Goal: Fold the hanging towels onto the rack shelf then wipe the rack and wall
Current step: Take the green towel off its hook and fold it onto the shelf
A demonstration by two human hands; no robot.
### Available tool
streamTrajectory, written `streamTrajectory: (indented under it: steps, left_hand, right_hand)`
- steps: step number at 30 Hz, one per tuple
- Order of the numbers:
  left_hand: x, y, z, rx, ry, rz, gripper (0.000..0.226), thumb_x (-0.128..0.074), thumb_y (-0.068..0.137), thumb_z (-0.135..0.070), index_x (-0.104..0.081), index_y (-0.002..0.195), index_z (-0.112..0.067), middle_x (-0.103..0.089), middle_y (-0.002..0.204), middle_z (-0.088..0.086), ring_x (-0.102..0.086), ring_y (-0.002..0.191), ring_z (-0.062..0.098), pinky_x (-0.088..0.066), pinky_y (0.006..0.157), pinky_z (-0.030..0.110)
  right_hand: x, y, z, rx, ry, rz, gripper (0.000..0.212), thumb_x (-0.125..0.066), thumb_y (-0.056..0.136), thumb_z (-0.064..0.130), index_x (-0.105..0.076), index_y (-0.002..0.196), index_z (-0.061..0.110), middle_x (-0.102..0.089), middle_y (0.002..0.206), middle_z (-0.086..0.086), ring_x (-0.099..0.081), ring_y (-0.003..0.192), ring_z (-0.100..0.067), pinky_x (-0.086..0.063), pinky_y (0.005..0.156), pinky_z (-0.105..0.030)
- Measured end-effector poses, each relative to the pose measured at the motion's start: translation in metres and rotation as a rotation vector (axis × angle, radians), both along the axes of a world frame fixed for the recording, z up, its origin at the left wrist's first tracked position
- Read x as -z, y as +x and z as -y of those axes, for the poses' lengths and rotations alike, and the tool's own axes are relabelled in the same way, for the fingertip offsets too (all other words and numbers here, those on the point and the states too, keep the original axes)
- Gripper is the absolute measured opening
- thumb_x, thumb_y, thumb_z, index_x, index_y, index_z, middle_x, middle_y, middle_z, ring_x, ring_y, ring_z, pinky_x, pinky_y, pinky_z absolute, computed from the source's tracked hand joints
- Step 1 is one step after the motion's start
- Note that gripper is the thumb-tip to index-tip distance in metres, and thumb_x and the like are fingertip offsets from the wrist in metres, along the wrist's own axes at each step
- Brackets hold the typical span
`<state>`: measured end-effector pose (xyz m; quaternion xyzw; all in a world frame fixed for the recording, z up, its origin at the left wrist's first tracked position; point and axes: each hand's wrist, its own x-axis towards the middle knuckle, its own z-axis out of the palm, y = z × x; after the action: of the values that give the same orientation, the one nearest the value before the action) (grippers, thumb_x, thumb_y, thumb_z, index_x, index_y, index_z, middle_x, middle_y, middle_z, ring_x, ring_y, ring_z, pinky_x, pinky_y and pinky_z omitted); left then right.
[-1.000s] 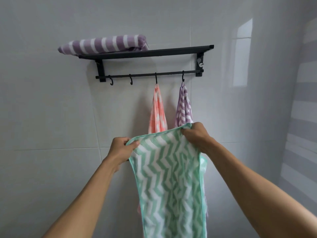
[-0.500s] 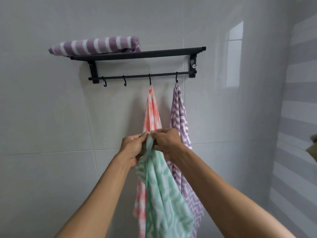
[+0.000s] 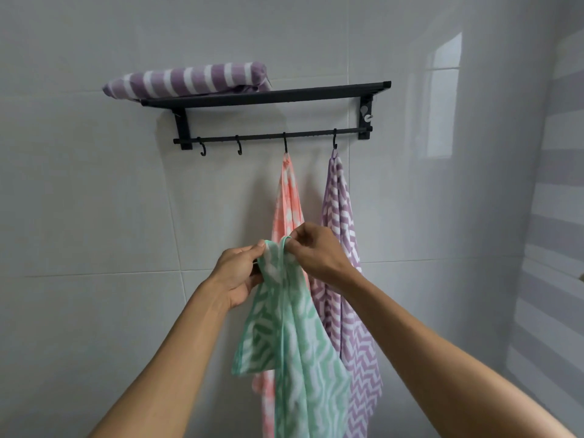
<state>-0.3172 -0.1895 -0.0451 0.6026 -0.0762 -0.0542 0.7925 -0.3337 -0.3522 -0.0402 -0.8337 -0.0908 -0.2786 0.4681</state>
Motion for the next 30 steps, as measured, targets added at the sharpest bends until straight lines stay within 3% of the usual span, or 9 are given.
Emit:
streamTrajectory:
  steps: [5,10,14,17,19,21,25,27,30]
  left_hand:
    - [-0.002,0.000,-0.001,0.062,0.016,0.024,0.028,-0.055,0.103,-0.020,-0.072,0.107,0.002,-0.076,0.095,0.015,-0.072,0.076,0.021,-0.063,0.073,0.030]
    - [0.001,-0.004,0.000,0.187,-0.014,0.083,0.031,-0.057,0.101,-0.024,-0.073,0.111,0.001,-0.076,0.099,0.013,-0.072,0.083,0.019,-0.060,0.081,0.029]
    - [0.007,-0.002,-0.008,0.207,0.132,0.235,0.025,-0.064,0.092,-0.008,-0.071,0.115,-0.002,-0.075,0.109,0.014,-0.073,0.097,0.019,-0.058,0.092,0.028]
    - [0.007,0.002,-0.009,0.069,0.225,0.277,0.022,-0.054,0.099,0.004,-0.070,0.113,-0.001,-0.077,0.097,0.011,-0.074,0.087,0.016,-0.059,0.082,0.023]
    - [0.003,0.009,-0.014,-0.051,0.264,0.305,0.022,-0.051,0.099,0.007,-0.070,0.110,0.002,-0.076,0.091,0.012,-0.072,0.083,0.021,-0.060,0.078,0.023]
    - [-0.004,0.017,-0.027,-0.156,0.256,0.345,0.022,-0.050,0.099,0.009,-0.071,0.105,0.002,-0.076,0.080,0.007,-0.070,0.076,0.020,-0.059,0.071,0.023]
    - [-0.024,0.029,-0.065,-0.336,0.255,0.368,0.026,-0.051,0.098,0.008,-0.071,0.092,-0.008,-0.072,0.070,0.000,-0.067,0.062,0.013,-0.056,0.062,0.018]
    - [-0.030,0.034,-0.082,-0.422,0.320,0.389,0.026,-0.051,0.099,0.007,-0.071,0.093,-0.009,-0.070,0.079,0.003,-0.065,0.070,0.017,-0.056,0.063,0.018]
    - [-0.026,0.046,-0.107,-0.510,0.477,0.419,0.026,-0.050,0.100,0.004,-0.072,0.098,-0.011,-0.070,0.086,0.003,-0.066,0.080,0.019,-0.055,0.077,0.026]
  right_hand:
    - [-0.002,-0.001,-0.004,-0.048,-0.149,-0.002,0.015,-0.068,0.091,0.032,-0.066,0.088,0.018,-0.058,0.064,0.008,-0.048,0.052,-0.003,-0.035,0.051,-0.016]
    - [0.000,0.008,-0.013,0.061,-0.118,0.012,0.017,-0.072,0.086,0.036,-0.068,0.089,0.019,-0.068,0.082,-0.005,-0.062,0.075,-0.018,-0.040,0.062,-0.024]
    - [0.001,0.012,-0.007,0.022,-0.089,-0.007,0.021,-0.078,0.082,0.038,-0.069,0.081,0.019,-0.064,0.070,0.002,-0.054,0.058,-0.007,-0.037,0.052,-0.017]
    - [-0.003,0.008,0.002,-0.068,-0.112,-0.045,0.035,-0.082,0.079,0.048,-0.066,0.068,0.018,-0.059,0.059,0.006,-0.050,0.051,-0.004,-0.038,0.051,-0.018]
    - [-0.007,0.002,0.012,-0.168,-0.187,-0.178,0.043,-0.079,0.079,0.054,-0.072,0.074,0.012,-0.068,0.067,-0.001,-0.060,0.060,-0.007,-0.051,0.058,-0.027]
    - [-0.003,0.000,0.026,-0.242,-0.334,-0.400,0.057,-0.077,0.076,0.064,-0.079,0.095,0.011,-0.078,0.092,-0.004,-0.073,0.082,-0.012,-0.061,0.080,-0.032]
    - [0.030,-0.001,0.043,-0.278,-0.532,-0.711,0.108,-0.069,0.044,0.093,-0.076,0.113,0.011,-0.074,0.117,-0.002,-0.070,0.107,-0.022,-0.054,0.101,-0.041]
    - [0.042,-0.006,0.045,-0.264,-0.614,-0.809,0.104,-0.070,0.055,0.088,-0.070,0.123,0.010,-0.069,0.124,0.001,-0.066,0.111,-0.020,-0.052,0.103,-0.038]
    - [0.038,-0.008,0.051,-0.074,-0.919,-0.856,0.075,-0.069,0.082,0.067,-0.064,0.126,0.006,-0.058,0.108,0.002,-0.057,0.095,-0.020,-0.049,0.082,-0.030]
